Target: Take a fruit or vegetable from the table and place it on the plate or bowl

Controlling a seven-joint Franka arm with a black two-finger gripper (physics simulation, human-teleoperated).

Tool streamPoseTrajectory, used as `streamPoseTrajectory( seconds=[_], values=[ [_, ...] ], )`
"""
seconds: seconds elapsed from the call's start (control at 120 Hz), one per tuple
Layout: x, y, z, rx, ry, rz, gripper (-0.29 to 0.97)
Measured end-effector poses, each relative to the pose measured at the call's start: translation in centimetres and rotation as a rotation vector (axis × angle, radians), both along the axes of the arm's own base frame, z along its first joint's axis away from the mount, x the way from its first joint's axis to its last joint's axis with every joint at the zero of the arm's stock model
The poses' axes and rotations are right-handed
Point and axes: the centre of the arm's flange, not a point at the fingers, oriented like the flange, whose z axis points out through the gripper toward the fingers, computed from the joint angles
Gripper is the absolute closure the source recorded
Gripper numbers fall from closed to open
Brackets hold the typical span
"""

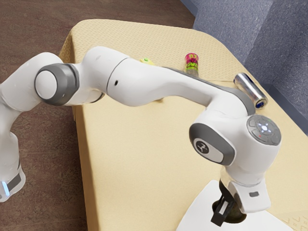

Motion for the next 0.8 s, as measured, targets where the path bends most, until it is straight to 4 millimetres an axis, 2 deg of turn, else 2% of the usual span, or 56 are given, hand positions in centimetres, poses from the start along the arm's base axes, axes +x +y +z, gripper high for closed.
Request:
streamPoseTrajectory(
  seconds=[0.083,0.2,0.333,0.367,0.4,0.433,0.467,0.483,0.517,0.55,0.575,0.6,0.617,0.65,0.683,0.8],
  values=[
    [0.0,0.0,0.0,0.012,-0.013,0.009,0.30],
    [-0.1,-0.1,0.0,0.017,-0.021,0.018,0.14],
    [0.1,0.1,-0.1,0.023,-0.028,0.035,0.05],
    [0.4,0.6,0.5,0.023,-0.039,0.047,0.04],
    [0.7,2.0,2.6,0.025,-0.077,0.076,0.03],
    [1.2,4.8,6.1,0.032,-0.136,0.128,0.02],
    [2.6,9.6,9.3,0.047,-0.181,0.220,0.02],
    [3.4,12.7,10.5,0.059,-0.195,0.277,0.02],
    [5.3,21.0,12.0,0.081,-0.190,0.420,0.01],
    [6.6,29.5,11.9,0.091,-0.154,0.549,0.01],
    [7.1,35.3,10.7,0.088,-0.110,0.630,0.01],
    [7.3,39.9,9.5,0.071,-0.072,0.693,0.01],
    [7.3,42.1,9.0,0.057,-0.053,0.721,0.00],
    [7.3,44.8,8.4,0.025,-0.031,0.752,0.00],
    [7.2,45.8,8.2,-0.003,-0.024,0.757,0.00],
    [7.4,45.5,8.3,-0.059,-0.023,0.709,0.00]
  ],
)
